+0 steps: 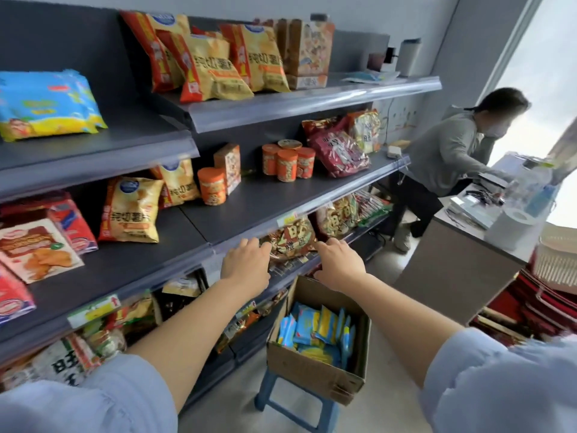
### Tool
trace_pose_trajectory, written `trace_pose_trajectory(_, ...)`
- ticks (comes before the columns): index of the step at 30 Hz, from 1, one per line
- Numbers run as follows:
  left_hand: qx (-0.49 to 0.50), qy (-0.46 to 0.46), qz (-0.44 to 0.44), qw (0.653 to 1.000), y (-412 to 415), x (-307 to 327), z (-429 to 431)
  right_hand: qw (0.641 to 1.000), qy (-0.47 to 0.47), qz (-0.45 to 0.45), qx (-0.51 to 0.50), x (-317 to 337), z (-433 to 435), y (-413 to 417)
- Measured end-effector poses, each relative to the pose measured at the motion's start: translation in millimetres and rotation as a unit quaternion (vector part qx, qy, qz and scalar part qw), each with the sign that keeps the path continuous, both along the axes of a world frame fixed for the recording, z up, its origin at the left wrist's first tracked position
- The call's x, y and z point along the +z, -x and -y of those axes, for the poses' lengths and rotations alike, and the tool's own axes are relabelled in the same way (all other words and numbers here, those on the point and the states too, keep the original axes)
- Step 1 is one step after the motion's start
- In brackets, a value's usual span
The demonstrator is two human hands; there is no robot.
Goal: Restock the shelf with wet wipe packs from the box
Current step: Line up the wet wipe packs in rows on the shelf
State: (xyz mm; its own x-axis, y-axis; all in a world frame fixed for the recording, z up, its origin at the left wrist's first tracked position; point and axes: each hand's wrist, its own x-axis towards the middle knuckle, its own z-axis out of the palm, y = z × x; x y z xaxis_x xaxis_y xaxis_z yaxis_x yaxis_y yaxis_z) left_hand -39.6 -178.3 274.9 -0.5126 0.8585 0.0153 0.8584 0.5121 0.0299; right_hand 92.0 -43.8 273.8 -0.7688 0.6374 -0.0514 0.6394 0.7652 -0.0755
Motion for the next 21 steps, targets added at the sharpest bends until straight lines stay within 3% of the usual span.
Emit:
trace_pose_trajectory(11,-0.004,0.075,0.082,0.994,-41,-105,-92,0.993,0.08,0.086,-0.017,-103,-82,-45)
trace_pose_trajectory(21,-0.008,0.151,0.151,0.977,-32,-204,-151,0.979,0.151,0.136,-0.034,-191,-137,-31)
